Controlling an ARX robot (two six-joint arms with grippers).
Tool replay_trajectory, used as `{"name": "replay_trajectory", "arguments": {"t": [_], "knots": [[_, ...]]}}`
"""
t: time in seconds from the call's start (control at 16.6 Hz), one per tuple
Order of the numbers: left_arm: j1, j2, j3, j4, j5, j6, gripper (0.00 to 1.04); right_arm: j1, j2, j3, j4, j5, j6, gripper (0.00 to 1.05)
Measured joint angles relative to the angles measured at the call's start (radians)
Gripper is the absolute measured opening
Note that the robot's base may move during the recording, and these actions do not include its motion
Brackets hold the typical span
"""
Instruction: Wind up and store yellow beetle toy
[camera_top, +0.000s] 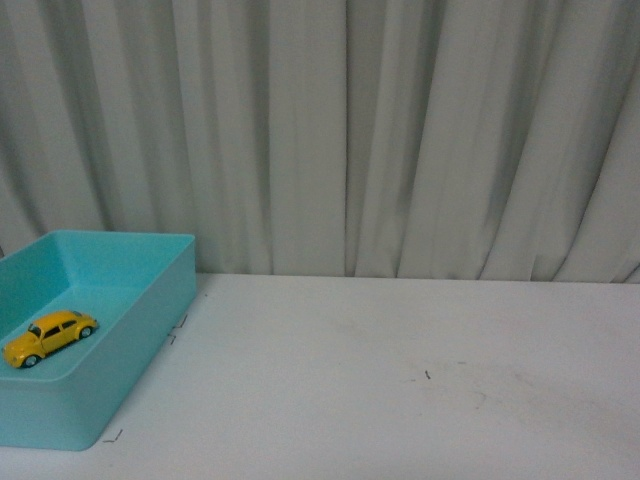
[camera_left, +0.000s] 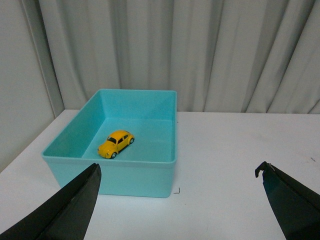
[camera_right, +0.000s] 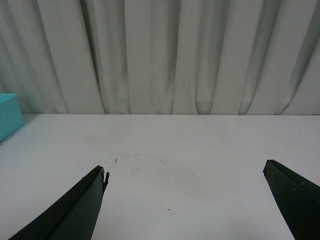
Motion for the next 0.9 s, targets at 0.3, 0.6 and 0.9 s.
{"name": "replay_trajectory", "arguments": {"t": [0.3, 0.6, 0.9], "knots": [[0.0, 0.0, 0.0, 0.0, 0.0, 0.0, 0.98, 0.0, 0.0, 0.0, 0.0, 0.0, 0.0, 0.98], [0.0, 0.0, 0.0, 0.0, 0.0, 0.0, 0.98, 0.0, 0.0, 0.0, 0.0, 0.0, 0.0, 0.98], [0.0, 0.0, 0.0, 0.0, 0.0, 0.0, 0.98, 0.0, 0.0, 0.0, 0.0, 0.0, 0.0, 0.98]]}}
